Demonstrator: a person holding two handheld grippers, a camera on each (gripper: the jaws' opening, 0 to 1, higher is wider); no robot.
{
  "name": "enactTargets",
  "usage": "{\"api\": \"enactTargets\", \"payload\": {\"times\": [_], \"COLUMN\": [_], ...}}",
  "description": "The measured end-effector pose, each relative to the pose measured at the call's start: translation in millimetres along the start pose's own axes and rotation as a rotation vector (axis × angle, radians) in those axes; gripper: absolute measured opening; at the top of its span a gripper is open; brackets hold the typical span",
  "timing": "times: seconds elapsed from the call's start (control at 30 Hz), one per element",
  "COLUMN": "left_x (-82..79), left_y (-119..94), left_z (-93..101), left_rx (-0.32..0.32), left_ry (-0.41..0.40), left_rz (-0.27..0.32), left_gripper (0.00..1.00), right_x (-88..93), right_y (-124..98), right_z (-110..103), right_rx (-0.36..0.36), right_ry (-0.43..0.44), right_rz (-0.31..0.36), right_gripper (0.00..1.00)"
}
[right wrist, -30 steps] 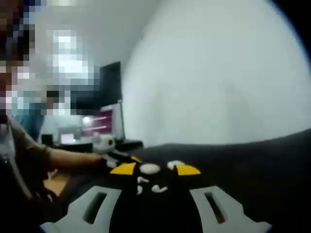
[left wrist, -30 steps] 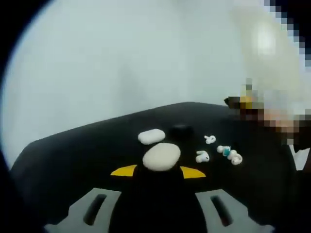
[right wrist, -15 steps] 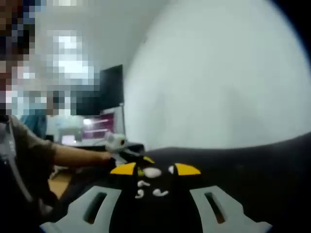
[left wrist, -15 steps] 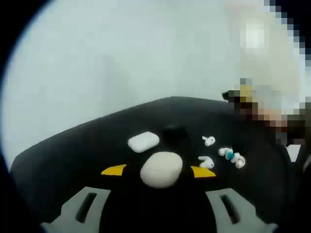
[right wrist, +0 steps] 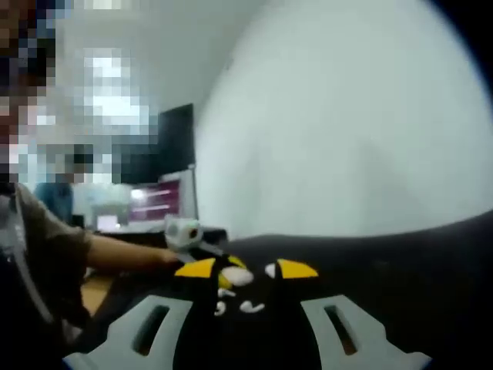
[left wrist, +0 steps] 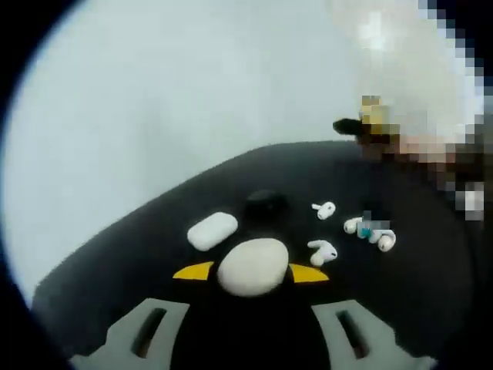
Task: Pick up three earphones and place each one into its charging case using tactile feedback, ensure that each earphone is properly inserted and securely positioned inside the case.
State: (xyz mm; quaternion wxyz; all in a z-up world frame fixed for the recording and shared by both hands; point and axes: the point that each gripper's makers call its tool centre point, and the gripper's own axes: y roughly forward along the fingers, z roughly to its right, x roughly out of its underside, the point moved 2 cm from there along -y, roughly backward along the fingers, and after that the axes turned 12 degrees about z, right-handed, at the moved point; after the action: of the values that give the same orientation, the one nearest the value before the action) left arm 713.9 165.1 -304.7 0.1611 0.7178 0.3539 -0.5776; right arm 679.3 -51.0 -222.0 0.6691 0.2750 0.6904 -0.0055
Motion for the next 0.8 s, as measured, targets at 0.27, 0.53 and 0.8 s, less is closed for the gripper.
{"api": "enactTargets", "payload": {"times": [0.27, 0.53, 0.8], "left_x": [4.0, -2.6, -11.8], "left_y": [-9.6, -11.4, -3.7], "left_z": [4.5, -2.2, 3.4], "left_rx": [-0.025, -0.039, 0.008], "left_ry": [-0.008, 0.051, 0.236], "left_rz": [-0.021, 0.004, 0.018], "left_gripper": [0.16, 0.41, 0.44], "right_x": [1.5, 0.1, -0.3], "right_y": [-0.9, -1.4, 0.2], "right_z": [0.3, 2.2, 3.2], "right_rx": [0.005, 0.011, 0.004], "right_ry": [-0.005, -0.005, -0.003], "right_rz": [-0.008, -0.004, -0.001], "right_gripper": [0.30, 0.30, 0.31]}}
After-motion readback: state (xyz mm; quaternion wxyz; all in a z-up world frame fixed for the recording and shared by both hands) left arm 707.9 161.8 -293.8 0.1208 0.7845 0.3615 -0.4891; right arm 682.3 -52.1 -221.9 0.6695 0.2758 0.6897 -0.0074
